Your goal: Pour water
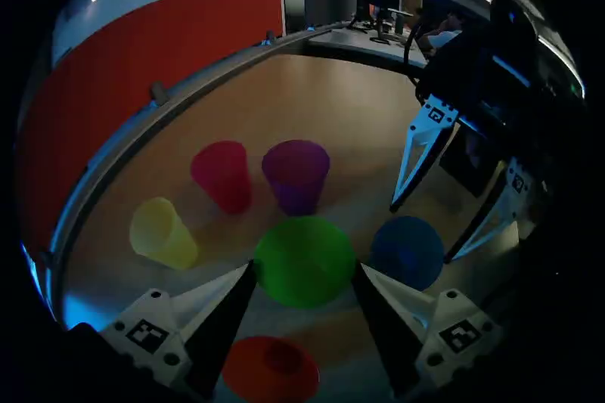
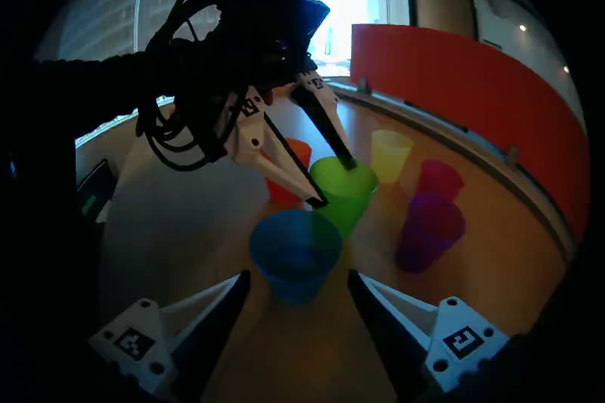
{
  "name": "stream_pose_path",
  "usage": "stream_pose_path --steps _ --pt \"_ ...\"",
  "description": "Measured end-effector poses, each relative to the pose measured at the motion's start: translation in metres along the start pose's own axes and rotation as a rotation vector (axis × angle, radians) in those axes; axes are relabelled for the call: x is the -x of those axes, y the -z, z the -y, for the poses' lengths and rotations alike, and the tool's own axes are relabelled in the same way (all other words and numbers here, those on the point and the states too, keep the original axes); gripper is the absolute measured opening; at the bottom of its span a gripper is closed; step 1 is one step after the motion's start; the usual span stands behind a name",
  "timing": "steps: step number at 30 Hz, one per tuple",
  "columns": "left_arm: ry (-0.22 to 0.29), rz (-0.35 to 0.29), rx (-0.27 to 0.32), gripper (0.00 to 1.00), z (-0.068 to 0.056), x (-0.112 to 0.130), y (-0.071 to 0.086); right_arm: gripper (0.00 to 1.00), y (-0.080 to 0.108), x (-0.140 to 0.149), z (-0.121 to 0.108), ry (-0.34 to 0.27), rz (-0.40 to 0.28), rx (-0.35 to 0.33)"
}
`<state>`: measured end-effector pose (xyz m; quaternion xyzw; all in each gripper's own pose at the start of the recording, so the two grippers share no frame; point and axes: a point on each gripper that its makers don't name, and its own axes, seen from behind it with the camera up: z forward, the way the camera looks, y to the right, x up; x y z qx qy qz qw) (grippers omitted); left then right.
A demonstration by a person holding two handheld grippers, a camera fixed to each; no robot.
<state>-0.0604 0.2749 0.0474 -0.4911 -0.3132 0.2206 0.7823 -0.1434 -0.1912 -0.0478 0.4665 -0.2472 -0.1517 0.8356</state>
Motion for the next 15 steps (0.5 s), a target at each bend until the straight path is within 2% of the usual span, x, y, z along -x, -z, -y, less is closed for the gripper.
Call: stream_pose_path --steps 7,15 --pt "0.018 -0.081 -0.029 0.89 0.005 -0.012 0.022 0.99 0.001 -0.005 0.002 0.004 -0.007 0.003" --pt "0.047 -0.2 -0.073 0.89 0.011 -0.028 0.053 0.99 0.003 -0.01 0.003 0.01 -0.015 0.009"
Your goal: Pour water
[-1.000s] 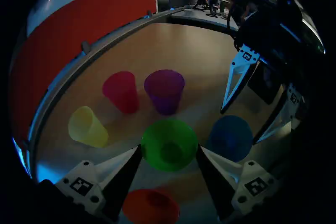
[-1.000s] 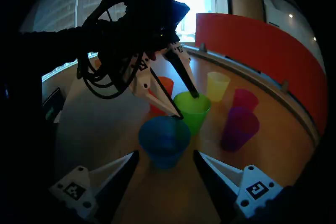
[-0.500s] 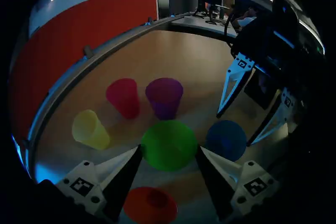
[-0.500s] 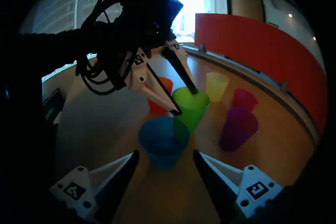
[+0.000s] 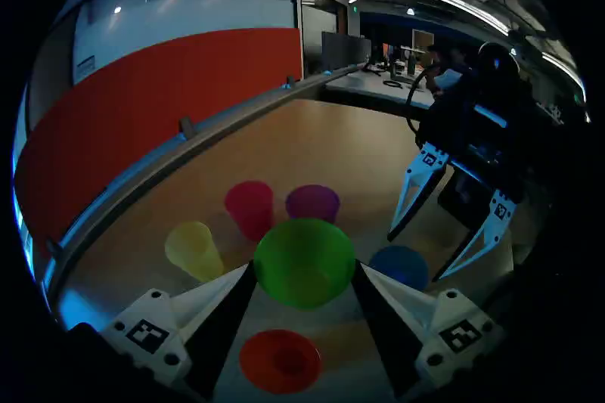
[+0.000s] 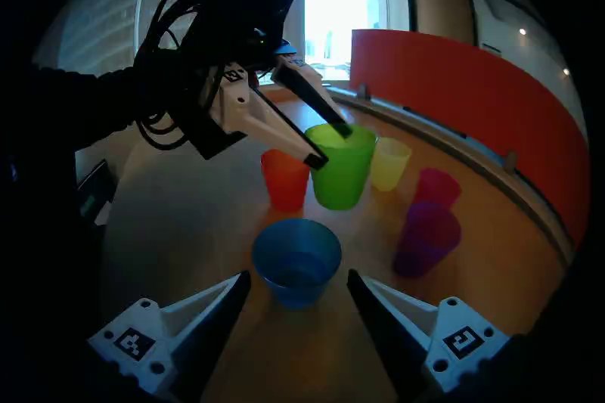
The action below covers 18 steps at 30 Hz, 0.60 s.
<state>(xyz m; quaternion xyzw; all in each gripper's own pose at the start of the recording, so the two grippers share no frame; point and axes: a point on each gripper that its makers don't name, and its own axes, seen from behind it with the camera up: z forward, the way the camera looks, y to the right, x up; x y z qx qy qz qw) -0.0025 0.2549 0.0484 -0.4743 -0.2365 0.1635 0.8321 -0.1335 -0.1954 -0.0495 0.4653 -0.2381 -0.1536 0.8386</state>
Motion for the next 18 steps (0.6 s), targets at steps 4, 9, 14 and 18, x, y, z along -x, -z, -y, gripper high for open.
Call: stream_pose_path --steps 4,9,14,18 --pt "0.001 -0.053 -0.023 0.89 0.003 -0.012 0.013 0.99 0.001 -0.001 0.0 0.005 0.0 0.004" --pt "-0.007 -0.128 -0.051 0.89 0.008 -0.032 0.029 0.99 0.002 -0.002 0.0 0.006 -0.002 0.009" --pt "-0.014 -0.227 -0.065 0.89 0.011 -0.054 0.047 0.99 0.003 -0.005 0.0 0.004 -0.009 0.012" --pt "-0.01 -0.297 -0.083 0.88 0.015 -0.069 0.062 0.99 0.004 -0.006 -0.001 0.006 -0.012 0.017"
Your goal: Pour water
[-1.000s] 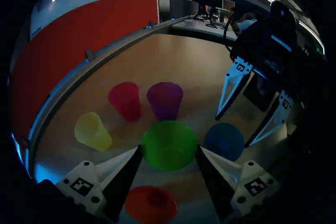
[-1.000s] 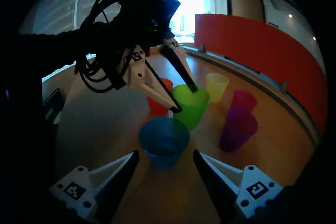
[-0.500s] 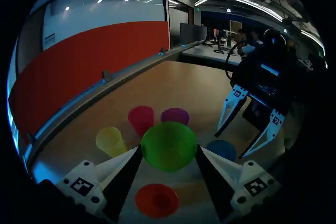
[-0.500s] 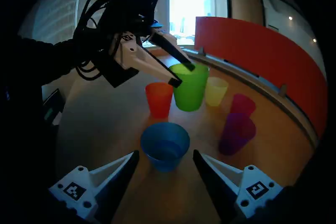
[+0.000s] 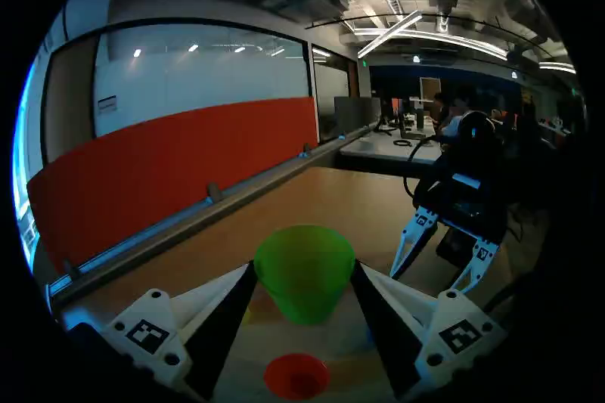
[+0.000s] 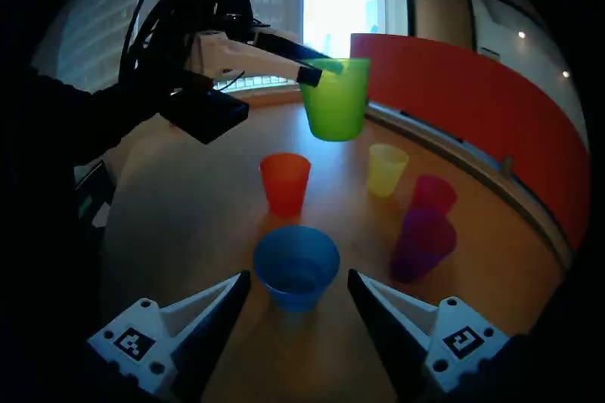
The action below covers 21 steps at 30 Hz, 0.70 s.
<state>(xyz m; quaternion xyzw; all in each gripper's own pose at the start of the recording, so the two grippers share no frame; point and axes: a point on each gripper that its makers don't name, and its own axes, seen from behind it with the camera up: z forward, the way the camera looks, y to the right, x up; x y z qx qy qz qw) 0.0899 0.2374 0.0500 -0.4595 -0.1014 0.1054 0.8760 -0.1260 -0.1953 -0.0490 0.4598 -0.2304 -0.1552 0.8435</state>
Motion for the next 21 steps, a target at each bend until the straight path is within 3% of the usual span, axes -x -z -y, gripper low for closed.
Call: stream_pose_path --steps 9,21 --pt "-0.001 -0.141 -0.014 0.88 0.0 -0.034 0.02 0.99 -0.001 -0.003 -0.002 -0.003 -0.017 0.011" --pt "0.059 -0.162 -0.049 0.88 0.013 -0.037 0.03 1.0 -0.006 0.006 -0.003 0.004 -0.003 0.016"
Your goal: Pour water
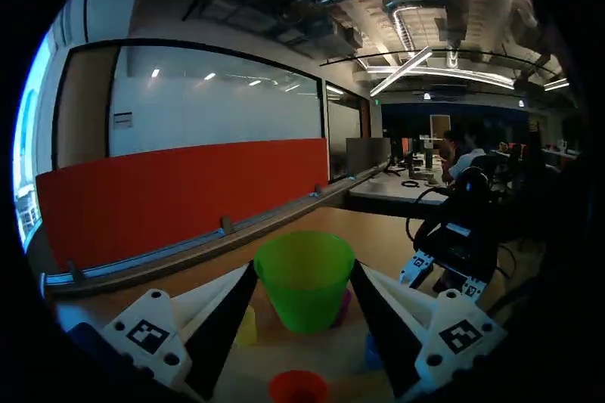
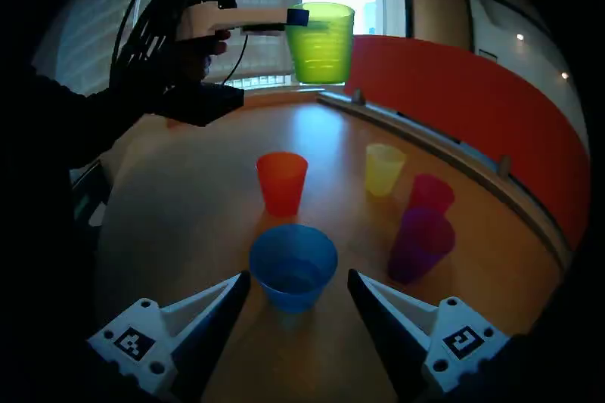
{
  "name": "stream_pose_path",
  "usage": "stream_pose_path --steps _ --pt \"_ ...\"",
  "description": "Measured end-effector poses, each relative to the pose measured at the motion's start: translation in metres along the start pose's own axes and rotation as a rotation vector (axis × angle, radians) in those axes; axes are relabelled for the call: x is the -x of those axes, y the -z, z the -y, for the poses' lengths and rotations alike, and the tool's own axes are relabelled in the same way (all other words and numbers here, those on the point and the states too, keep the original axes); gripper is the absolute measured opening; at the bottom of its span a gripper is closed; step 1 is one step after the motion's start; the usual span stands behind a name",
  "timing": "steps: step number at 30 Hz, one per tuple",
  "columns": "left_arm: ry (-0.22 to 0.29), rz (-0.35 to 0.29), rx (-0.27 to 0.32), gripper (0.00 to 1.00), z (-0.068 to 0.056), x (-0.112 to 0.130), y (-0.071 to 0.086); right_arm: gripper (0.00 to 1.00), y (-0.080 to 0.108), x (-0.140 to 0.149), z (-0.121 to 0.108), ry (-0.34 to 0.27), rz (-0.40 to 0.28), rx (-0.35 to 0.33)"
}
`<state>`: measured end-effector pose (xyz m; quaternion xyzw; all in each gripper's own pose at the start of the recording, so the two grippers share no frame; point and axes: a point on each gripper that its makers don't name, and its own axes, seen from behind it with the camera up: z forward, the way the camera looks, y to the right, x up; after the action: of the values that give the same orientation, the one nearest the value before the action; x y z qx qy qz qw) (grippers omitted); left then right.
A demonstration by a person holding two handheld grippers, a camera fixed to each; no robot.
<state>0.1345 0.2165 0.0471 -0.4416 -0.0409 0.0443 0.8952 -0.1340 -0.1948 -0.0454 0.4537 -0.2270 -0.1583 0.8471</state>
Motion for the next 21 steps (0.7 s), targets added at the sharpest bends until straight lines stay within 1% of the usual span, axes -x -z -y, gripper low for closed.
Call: stream_pose_path --steps 6,11,15,21 --pt "0.012 -0.001 -0.014 0.88 0.005 0.0 0.006 0.99 -0.009 0.005 0.001 0.004 0.008 -0.007" --pt "0.016 0.003 -0.026 0.88 0.008 0.003 0.012 0.99 -0.021 0.008 0.003 0.008 0.008 -0.015" --pt "0.018 0.01 -0.036 0.88 0.011 0.008 0.016 0.99 -0.031 0.005 0.003 0.008 -0.006 -0.019" --pt "0.024 0.017 -0.046 0.88 0.014 0.014 0.022 0.99 -0.04 0.002 0.003 0.003 -0.021 -0.026"
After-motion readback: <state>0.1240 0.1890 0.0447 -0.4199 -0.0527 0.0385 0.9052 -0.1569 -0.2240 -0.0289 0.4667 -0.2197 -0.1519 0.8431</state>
